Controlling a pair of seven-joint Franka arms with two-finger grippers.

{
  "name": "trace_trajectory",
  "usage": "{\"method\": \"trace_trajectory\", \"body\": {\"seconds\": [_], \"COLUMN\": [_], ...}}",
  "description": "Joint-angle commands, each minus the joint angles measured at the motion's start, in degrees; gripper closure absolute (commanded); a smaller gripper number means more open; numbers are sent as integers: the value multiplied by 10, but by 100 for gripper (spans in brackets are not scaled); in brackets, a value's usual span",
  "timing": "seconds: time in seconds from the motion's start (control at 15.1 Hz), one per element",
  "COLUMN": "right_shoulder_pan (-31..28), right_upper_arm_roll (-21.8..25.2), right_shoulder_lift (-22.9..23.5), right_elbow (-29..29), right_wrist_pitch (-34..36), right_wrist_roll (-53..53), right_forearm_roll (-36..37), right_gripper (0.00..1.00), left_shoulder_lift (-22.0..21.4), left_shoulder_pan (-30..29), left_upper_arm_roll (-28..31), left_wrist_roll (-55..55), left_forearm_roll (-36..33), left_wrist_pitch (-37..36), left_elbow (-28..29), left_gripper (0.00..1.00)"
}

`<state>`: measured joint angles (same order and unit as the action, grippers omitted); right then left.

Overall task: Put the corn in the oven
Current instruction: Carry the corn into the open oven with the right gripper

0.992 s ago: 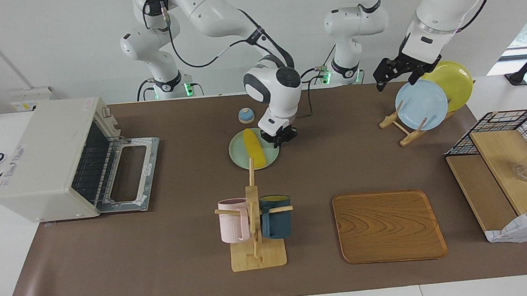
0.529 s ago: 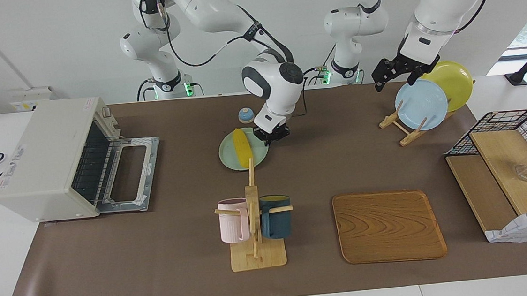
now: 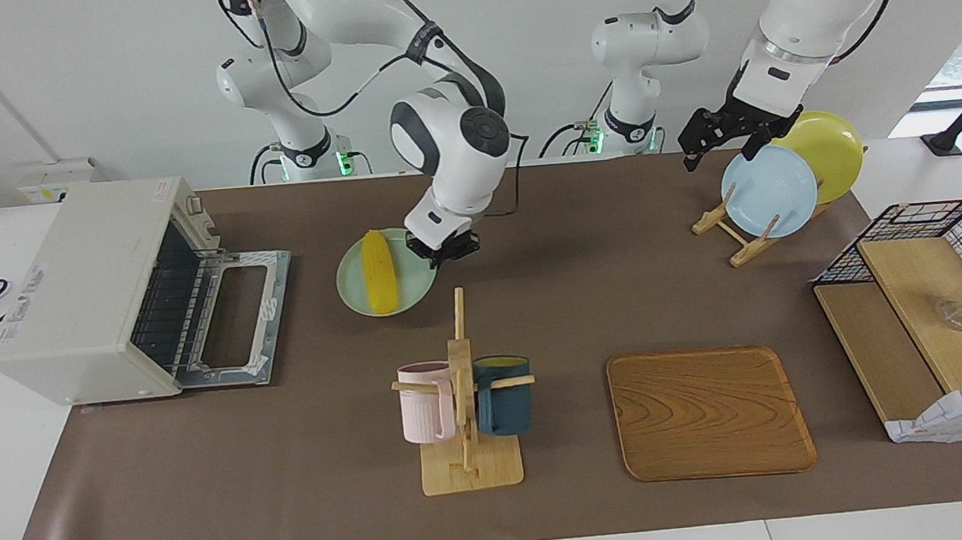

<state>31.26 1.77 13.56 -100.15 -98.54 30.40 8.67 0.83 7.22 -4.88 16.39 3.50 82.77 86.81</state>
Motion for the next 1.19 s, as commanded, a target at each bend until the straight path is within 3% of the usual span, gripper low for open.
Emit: {"method": "trace_trajectory", "body": {"seconds": [0.0, 0.2, 0.66, 1.12], "right_shoulder_pan": [-58, -121, -234, -308], "right_upper_arm_roll": [-6, -6, -6, -7], "right_shoulder_lift": [-63, -84, -85, -84], "right_elbow": [-83, -124, -150, -149], "right_wrist_pitch": [0, -13, -56, -63], "right_wrist_roll": [-47, -105, -236, -333], "right_forearm_roll": [19, 49, 58, 71], "right_gripper": [100, 100, 100, 100], "left_shoulder_lift": [3, 3, 3, 3], "left_shoulder_pan": [-2, -2, -4, -4], "left_upper_arm_roll": [2, 0, 0, -1], "left_wrist_roll": [-7, -15, -42, -42], "left_forearm_roll": [6, 4, -5, -16], "left_wrist_pitch": [10, 10, 7, 7], "left_elbow": [5, 5, 6, 6], "left_gripper": [0, 0, 0, 0]}}
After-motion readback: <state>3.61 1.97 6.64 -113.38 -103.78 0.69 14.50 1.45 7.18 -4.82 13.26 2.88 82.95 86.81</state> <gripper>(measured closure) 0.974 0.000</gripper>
